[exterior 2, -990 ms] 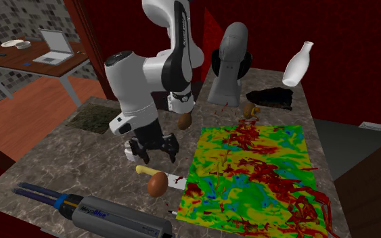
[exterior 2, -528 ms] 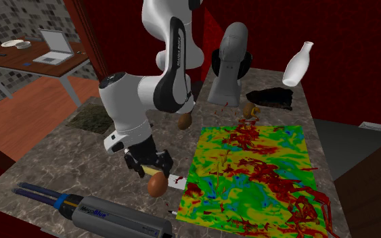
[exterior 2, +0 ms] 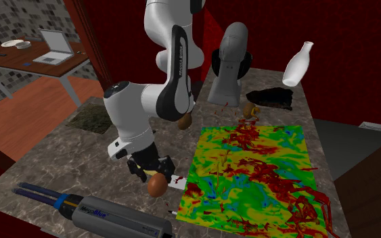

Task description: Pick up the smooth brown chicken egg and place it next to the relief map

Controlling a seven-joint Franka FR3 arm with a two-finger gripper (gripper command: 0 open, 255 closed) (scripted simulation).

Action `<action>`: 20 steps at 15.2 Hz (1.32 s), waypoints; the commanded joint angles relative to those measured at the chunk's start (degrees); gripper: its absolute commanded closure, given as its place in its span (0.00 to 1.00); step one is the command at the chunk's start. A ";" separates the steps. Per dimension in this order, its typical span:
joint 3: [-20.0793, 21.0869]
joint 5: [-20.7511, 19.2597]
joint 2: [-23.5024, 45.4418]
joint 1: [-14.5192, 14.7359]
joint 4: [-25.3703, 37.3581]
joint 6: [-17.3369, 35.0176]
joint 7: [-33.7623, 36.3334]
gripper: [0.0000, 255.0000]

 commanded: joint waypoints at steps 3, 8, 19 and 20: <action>0.01 0.02 0.03 0.00 0.02 0.02 0.00 0.00; 0.01 0.00 0.00 0.01 0.01 0.01 0.03 1.00; -0.93 -4.20 -3.15 0.52 1.00 -3.23 3.77 1.00; -1.04 -4.85 -3.65 0.57 1.22 -3.80 4.35 1.00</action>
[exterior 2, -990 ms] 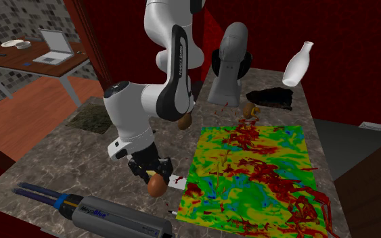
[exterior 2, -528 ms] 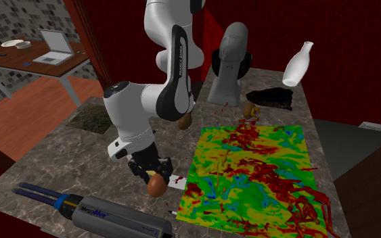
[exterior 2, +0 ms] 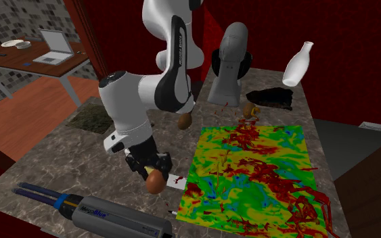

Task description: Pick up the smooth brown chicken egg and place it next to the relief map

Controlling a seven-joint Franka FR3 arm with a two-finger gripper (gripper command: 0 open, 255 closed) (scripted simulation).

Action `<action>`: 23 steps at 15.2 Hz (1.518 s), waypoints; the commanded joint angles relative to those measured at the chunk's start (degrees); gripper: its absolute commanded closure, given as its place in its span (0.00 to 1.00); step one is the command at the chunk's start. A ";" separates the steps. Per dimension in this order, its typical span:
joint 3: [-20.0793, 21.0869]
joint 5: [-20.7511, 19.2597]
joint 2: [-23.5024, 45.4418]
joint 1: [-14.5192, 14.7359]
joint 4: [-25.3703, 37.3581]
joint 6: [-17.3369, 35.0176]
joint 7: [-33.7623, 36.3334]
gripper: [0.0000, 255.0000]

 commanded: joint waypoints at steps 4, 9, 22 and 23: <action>-0.50 -3.28 -2.59 0.24 1.13 -2.98 2.98 1.00; -0.73 -5.89 -4.68 0.29 2.72 -6.07 5.45 1.00; -2.03 -10.23 -9.68 -0.96 5.26 -13.13 7.31 1.00; -2.66 -10.44 -10.49 -1.56 4.52 -13.41 6.22 1.00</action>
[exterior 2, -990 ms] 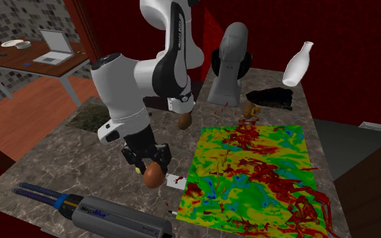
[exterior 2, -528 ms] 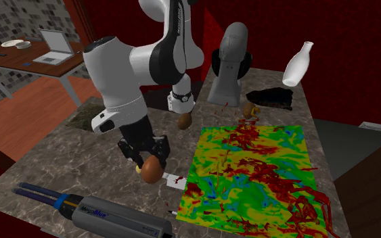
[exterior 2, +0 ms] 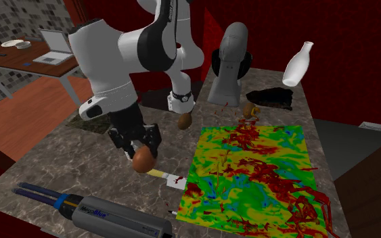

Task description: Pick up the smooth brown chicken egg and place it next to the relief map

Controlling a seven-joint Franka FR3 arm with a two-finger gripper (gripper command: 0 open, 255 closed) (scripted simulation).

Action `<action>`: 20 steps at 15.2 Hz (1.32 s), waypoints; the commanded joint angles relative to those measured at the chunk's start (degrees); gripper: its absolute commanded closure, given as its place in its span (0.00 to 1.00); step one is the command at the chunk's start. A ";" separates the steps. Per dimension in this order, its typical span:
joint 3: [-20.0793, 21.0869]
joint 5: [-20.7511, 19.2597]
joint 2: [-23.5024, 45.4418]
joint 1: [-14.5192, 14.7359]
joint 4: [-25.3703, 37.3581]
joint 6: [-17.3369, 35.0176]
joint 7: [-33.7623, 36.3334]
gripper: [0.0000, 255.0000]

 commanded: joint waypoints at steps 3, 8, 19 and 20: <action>-2.62 -0.67 -2.65 -2.33 -2.27 -1.27 -4.46 1.00; -6.36 -1.69 -5.21 -5.40 -3.93 -3.48 -10.32 1.00; -16.24 -1.98 -5.22 -11.61 -1.57 -10.11 -25.05 1.00; -17.25 -1.74 -4.75 -12.11 -0.94 -10.84 -26.57 1.00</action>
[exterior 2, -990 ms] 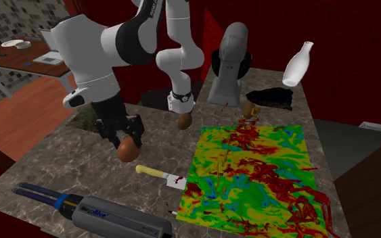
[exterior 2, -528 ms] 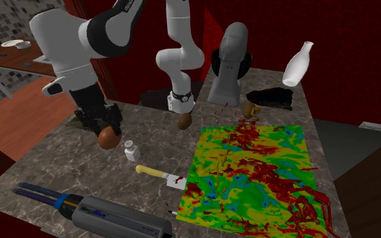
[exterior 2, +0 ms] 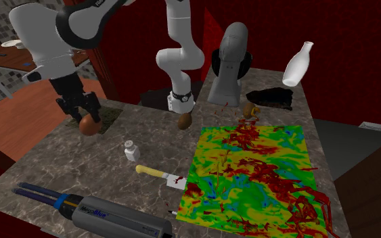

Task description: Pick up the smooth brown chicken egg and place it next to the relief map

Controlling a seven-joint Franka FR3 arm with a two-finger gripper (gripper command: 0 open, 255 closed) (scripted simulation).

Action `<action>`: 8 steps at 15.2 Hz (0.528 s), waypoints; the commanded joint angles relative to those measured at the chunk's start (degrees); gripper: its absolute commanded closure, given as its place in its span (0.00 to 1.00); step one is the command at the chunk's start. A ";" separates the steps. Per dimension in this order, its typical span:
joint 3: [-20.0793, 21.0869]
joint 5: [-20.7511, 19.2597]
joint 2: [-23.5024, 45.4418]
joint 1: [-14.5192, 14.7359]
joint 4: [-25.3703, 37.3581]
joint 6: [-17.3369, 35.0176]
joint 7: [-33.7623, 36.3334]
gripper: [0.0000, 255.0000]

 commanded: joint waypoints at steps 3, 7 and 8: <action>-4.21 1.25 2.27 -2.13 3.03 -3.31 -6.45 1.00; -4.58 2.67 3.55 -2.03 1.01 -0.75 -8.17 1.00; -4.67 3.08 3.91 -2.00 0.54 -0.13 -8.64 1.00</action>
